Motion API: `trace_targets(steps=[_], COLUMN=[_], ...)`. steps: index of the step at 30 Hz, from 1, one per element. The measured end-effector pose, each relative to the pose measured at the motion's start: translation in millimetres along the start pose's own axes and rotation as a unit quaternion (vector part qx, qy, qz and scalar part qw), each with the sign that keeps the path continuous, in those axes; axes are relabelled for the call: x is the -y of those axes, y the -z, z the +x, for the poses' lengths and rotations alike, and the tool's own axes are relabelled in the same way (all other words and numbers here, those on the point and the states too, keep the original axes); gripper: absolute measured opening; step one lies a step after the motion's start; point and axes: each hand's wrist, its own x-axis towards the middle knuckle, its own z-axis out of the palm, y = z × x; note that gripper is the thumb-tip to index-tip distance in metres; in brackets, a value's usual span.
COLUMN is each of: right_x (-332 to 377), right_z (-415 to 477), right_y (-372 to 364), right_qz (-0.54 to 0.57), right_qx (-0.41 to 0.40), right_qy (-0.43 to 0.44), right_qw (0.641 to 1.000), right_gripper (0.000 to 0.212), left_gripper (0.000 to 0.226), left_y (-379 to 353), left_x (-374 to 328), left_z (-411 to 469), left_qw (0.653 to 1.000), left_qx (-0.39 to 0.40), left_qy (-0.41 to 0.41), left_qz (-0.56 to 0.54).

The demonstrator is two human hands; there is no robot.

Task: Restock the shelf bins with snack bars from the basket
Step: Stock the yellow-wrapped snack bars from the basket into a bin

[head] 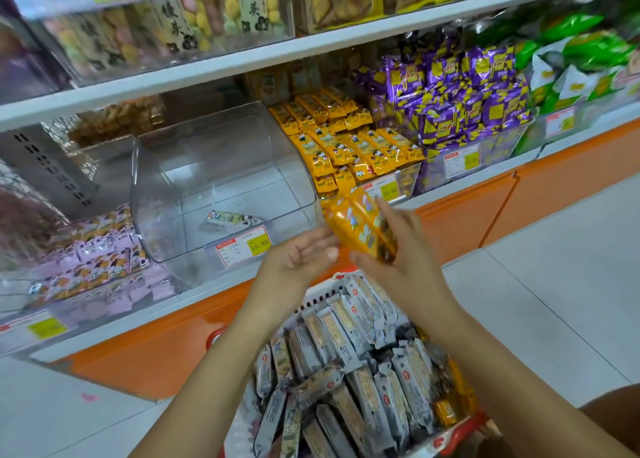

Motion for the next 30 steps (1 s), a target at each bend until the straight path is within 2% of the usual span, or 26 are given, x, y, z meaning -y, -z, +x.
trace_targets(steps=[1,3,4,5,7,11,16,19,25,27,30], right_x=[3.2,7.7,8.8,9.9,11.9,12.4,5.7,5.5,5.9,-0.4,-17.1], right_z=[14.0,48.6,68.0,87.8,125.8,177.7,185.8,175.4,146.3,137.5,116.7], right_y=[4.7,15.3,19.6,22.7,25.2,17.0,-2.8,-4.9,19.9,30.4,49.6], right_qz=[-0.003,-0.043,-0.076,-0.110,-0.163,-0.261,-0.255,-0.253,-0.151,-0.182,-0.215], right_qx=[-0.026,-0.071,-0.089,-0.106,-0.123,-0.079,-0.036,-0.025,0.018,-0.022,-0.098], right_qy=[0.005,0.017,0.019,0.021,0.015,-0.061,-0.089,-0.060,0.019,0.057,0.089], right_qw=[1.000,0.996,0.993,0.988,0.979,0.960,0.962,0.965,0.988,0.981,0.968], right_gripper=[0.076,0.072,0.070,0.068,0.063,0.048,0.041,0.040,0.043,0.040,0.022], left_gripper=[0.033,0.036,0.040,0.046,0.059,0.071,0.071,0.072,0.073,0.069,0.055], left_y=[8.1,25.5,33.1,38.6,43.9,48.1,50.7,51.3,47.7,40.2,18.9], left_x=[-1.1,0.4,4.9,10.2,19.7,28.7,30.3,32.9,35.1,33.7,37.7], left_z=[2.4,5.2,7.2,8.8,10.7,13.3,16.2,15.8,11.2,4.9,-9.1], left_qw=[0.990,0.909,0.874,0.853,0.838,0.833,0.840,0.839,0.851,0.868,0.888], left_qx=[-0.054,-0.142,-0.151,-0.144,-0.130,-0.119,-0.114,-0.115,-0.103,-0.103,-0.099], left_qy=[-0.035,-0.121,-0.149,-0.150,-0.116,-0.097,-0.104,-0.105,-0.103,-0.103,-0.121], left_qz=[0.125,0.373,0.437,0.478,0.517,0.531,0.520,0.521,0.504,0.474,0.433])
